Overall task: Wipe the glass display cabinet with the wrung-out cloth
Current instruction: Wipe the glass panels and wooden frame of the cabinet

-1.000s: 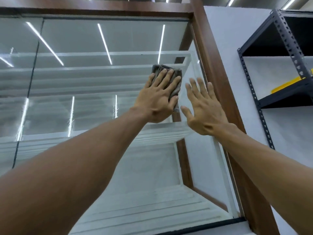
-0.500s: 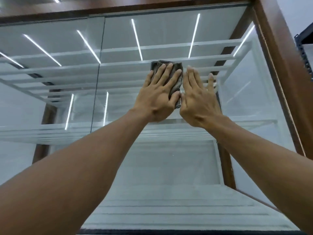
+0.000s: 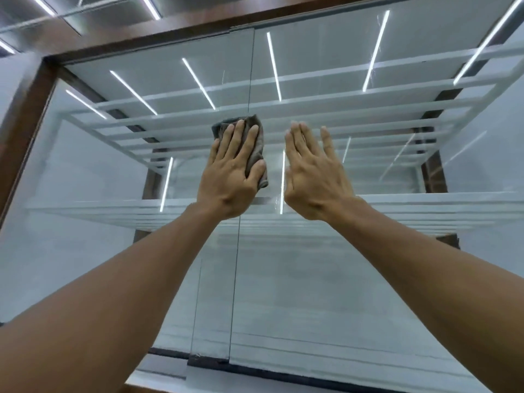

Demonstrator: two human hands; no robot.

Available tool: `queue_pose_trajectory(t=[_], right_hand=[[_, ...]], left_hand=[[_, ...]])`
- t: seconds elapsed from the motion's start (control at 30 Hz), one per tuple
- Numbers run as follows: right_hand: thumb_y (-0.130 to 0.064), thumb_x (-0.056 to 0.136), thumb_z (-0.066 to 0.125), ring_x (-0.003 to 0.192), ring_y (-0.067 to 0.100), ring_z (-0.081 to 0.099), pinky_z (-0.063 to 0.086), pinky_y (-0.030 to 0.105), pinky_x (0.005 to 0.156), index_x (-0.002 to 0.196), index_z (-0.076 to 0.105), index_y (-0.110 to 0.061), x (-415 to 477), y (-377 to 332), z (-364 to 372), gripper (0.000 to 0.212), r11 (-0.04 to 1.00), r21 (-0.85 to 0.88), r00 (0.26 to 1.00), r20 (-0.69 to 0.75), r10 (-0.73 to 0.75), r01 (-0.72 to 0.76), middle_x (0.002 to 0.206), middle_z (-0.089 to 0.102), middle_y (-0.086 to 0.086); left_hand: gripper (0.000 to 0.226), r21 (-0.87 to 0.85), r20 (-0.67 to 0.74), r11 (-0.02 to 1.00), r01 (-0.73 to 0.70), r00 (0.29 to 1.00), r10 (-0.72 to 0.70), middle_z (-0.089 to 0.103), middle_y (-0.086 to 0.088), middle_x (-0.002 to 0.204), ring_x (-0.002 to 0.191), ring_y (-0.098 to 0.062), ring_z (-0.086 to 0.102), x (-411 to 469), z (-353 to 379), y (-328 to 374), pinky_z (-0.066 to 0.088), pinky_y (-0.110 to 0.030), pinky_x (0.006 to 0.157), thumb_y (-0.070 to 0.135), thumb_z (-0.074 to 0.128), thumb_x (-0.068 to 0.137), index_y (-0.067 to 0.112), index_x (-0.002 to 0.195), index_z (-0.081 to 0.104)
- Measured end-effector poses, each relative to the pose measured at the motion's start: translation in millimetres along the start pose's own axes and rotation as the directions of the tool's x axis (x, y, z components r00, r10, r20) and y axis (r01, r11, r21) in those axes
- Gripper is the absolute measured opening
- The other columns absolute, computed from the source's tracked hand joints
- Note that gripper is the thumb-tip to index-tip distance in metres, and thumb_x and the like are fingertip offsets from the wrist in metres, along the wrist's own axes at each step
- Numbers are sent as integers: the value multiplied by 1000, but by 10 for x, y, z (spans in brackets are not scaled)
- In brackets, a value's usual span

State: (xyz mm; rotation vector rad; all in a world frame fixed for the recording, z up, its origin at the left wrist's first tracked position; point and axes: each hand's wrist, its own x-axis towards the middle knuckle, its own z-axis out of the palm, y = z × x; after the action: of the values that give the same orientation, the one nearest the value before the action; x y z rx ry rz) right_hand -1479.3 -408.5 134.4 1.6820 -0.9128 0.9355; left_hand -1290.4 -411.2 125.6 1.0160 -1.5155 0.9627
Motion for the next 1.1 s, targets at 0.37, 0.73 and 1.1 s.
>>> queue_pose_trajectory(t=[0.37, 0.73, 1.1], right_hand=[[-34, 106, 20, 159, 21, -12, -13, 45, 128, 163, -1, -11, -253, 246, -67, 65, 998, 45, 998, -18, 53, -52, 172, -9, 8], [-42, 101, 12, 159, 23, -10, -8, 51, 128, 164, 5, -22, -662, 1069, -298, 67, 981, 1, 980, -42, 195, -195, 172, -7, 9], [-45, 101, 15, 159, 22, -8, -8, 53, 128, 165, 7, -30, -851, 1678, -406, 66, 971, -19, 968, -82, 237, -240, 173, -3, 7]], left_hand=[[73, 10, 43, 998, -60, 997, 59, -12, 3, 173, 158, -10, -17, -55, 54, 268, -14, -35, 128, 58, 14, 99, 31, 164, -2], [73, 0, 49, 984, -180, 982, 180, -15, -2, 173, 158, -16, -20, -71, 410, 1369, -14, -43, 128, 53, 17, 102, 25, 166, -3], [71, 16, 72, 974, -226, 972, 224, -13, -3, 173, 159, -17, -18, 185, 581, 2029, -14, -43, 128, 51, 20, 104, 24, 166, -2]])
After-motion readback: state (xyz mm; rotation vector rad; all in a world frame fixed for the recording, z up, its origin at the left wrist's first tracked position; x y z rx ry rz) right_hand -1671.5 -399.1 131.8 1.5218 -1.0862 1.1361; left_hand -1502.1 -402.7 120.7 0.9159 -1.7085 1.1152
